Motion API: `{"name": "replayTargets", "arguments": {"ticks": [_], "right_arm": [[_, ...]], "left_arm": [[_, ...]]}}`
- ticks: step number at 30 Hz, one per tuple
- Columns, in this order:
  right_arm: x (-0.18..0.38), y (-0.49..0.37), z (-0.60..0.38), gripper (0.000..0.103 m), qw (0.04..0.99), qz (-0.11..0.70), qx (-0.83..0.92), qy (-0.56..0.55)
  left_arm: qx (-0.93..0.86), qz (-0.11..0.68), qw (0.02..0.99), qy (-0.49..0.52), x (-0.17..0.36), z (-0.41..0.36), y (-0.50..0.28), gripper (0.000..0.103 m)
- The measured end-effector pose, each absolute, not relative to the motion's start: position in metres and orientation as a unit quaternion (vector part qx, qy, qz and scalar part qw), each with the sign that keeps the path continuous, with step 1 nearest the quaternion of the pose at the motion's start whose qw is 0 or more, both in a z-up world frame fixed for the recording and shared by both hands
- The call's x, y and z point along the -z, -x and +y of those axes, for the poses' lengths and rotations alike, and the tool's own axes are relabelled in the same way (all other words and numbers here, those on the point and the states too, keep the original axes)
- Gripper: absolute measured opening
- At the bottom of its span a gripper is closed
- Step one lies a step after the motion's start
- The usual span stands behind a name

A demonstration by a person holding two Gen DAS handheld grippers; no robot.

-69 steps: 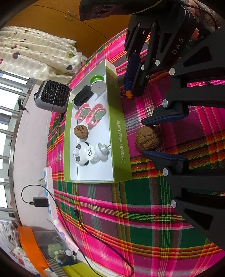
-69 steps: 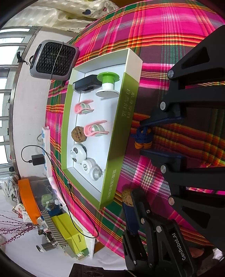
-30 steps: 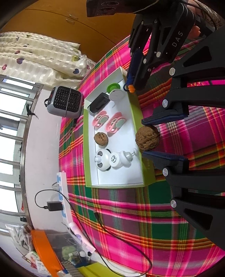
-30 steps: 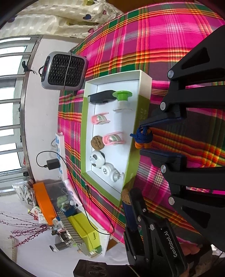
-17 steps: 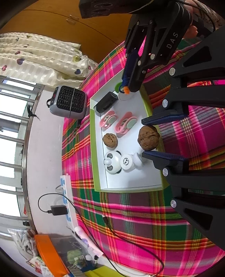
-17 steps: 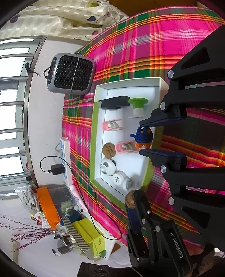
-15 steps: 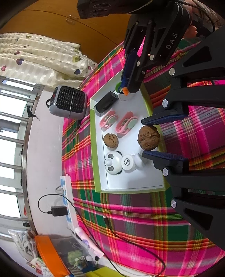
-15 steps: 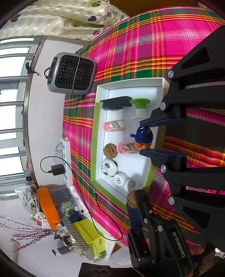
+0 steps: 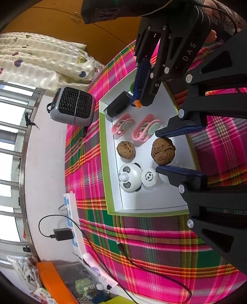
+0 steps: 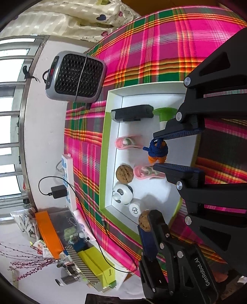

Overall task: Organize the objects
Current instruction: 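Lift the walnut and blue-orange toy and carry both over the box, then lower the walnut and toy into the box and open both tools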

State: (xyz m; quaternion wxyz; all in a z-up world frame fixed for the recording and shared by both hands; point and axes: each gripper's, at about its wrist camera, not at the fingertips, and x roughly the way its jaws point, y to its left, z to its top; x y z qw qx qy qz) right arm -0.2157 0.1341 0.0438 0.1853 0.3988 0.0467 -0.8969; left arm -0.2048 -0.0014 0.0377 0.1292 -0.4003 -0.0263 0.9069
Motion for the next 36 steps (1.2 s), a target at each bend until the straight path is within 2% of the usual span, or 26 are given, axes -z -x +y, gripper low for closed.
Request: {"name": "replayTargets", "arguments": {"ticks": [18,36], "right_arm": [[-0.039,0.229,0.121,0.027,0.189,0.093,0.89,-0.405],[-0.037,0.235,0.122,0.028,0.182,0.079,0.883,-0.425]], "left_arm": [[-0.9,-0.014,0.128,0.416,-0.025,0.006,0.221,0.028],[-0.9,-0.014,0.126,0.417,-0.023,0.006,0.221,0.028]]}}
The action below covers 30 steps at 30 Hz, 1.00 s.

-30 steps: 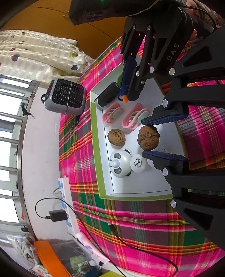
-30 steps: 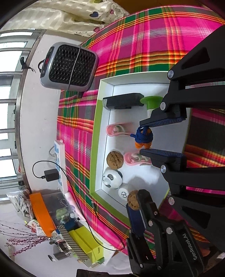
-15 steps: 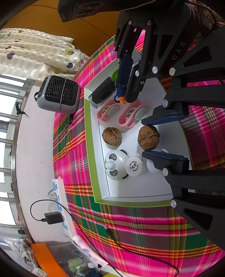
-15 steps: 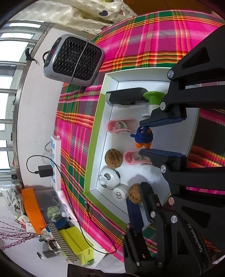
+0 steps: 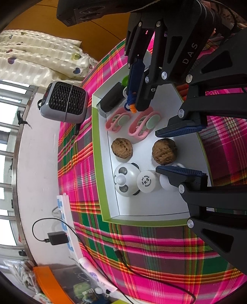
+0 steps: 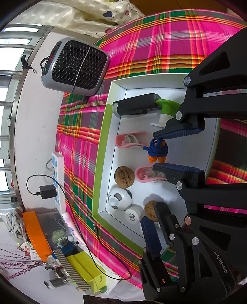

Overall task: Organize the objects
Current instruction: 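Lower the walnut and toy into the box and open both tools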

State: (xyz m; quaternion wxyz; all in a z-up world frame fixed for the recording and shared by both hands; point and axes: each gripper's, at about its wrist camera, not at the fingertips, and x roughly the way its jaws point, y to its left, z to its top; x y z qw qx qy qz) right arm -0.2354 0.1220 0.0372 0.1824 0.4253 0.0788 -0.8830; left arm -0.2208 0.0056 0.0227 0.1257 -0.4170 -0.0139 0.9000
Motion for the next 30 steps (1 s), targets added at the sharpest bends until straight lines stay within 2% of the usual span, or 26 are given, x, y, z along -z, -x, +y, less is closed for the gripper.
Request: {"name": "replayTargets", "arguments": {"ticks": [30], "right_arm": [[-0.0366,0.2336,0.123,0.029,0.182,0.054,0.884,-0.427]], "left_arm": [[-0.901,-0.02,0.126,0.414,-0.0273,0.0041,0.2172,0.03]]}}
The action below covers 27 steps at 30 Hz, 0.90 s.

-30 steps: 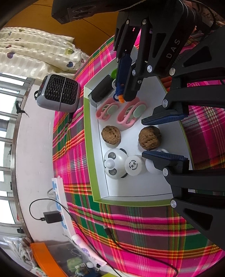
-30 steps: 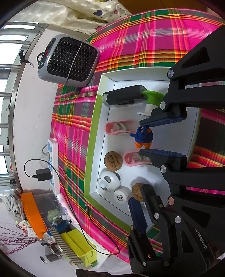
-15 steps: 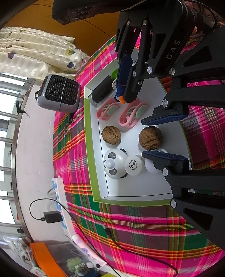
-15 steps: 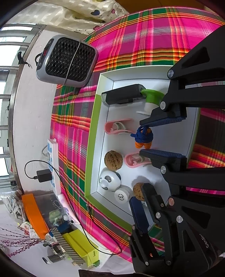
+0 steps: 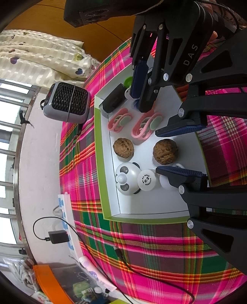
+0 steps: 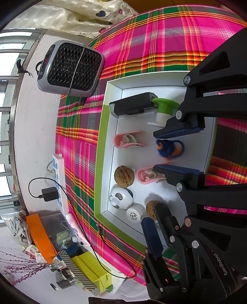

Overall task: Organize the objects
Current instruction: 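Lower the walnut and toy into the box and open both tools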

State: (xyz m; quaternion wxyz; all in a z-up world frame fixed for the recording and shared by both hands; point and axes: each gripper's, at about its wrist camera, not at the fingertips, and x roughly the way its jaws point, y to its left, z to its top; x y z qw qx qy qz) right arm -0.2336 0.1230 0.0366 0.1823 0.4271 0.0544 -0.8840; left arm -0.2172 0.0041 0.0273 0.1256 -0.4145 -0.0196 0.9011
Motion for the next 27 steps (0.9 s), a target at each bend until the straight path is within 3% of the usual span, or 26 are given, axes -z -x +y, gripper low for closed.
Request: {"name": "replayTargets", "arguments": {"ticks": [27], "right_arm": [[-0.043,0.219,0.129,0.029,0.177,0.047,0.894,-0.408]], "left_arm": [[-0.907,-0.018,0.109,0.406,-0.035,0.0,0.203,0.034]]}}
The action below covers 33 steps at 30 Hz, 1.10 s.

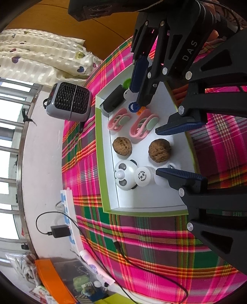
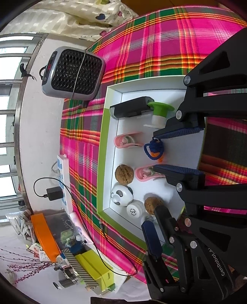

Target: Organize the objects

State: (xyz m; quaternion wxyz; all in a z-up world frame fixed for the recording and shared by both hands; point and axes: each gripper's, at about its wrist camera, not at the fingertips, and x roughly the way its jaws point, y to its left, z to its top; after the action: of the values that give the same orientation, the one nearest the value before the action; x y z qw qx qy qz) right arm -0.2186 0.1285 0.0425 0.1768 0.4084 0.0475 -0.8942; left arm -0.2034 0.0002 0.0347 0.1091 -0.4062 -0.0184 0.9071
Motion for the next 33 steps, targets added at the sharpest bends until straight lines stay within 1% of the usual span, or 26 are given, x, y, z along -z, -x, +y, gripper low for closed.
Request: {"name": "replayTargets", "arguments": {"ticks": [4,5,6,8,21,31,33], "right_arm": [[-0.046,0.212,0.13,0.03,0.176,0.044,0.897,-0.402],[-0.047,0.21,0.131,0.033,0.176,0.044,0.898,-0.401],[-0.048,0.208,0.132,0.04,0.175,0.043,0.9,-0.397],[-0.05,0.203,0.133,0.043,0.176,0.043,0.902,-0.393],[-0.055,0.172,0.145,0.043,0.167,0.037,0.909,-0.379],[-0.04,0.155,0.152,0.043,0.158,0.043,0.904,-0.395],[-0.037,0.153,0.154,0.043,0.154,0.042,0.903,-0.399]], "left_arm": [[-0.91,-0.019,0.106,0.401,-0.038,0.0,0.196,0.034],[-0.911,-0.017,0.104,0.399,-0.039,0.001,0.194,0.034],[-0.912,-0.015,0.101,0.397,-0.04,0.001,0.192,0.034],[-0.914,-0.011,0.096,0.393,-0.042,0.002,0.187,0.035],[-0.924,-0.002,0.066,0.378,-0.047,0.007,0.15,0.037],[-0.922,-0.001,0.029,0.386,-0.037,0.005,0.127,0.038],[-0.921,-0.005,0.027,0.389,-0.035,0.005,0.124,0.042]]}}
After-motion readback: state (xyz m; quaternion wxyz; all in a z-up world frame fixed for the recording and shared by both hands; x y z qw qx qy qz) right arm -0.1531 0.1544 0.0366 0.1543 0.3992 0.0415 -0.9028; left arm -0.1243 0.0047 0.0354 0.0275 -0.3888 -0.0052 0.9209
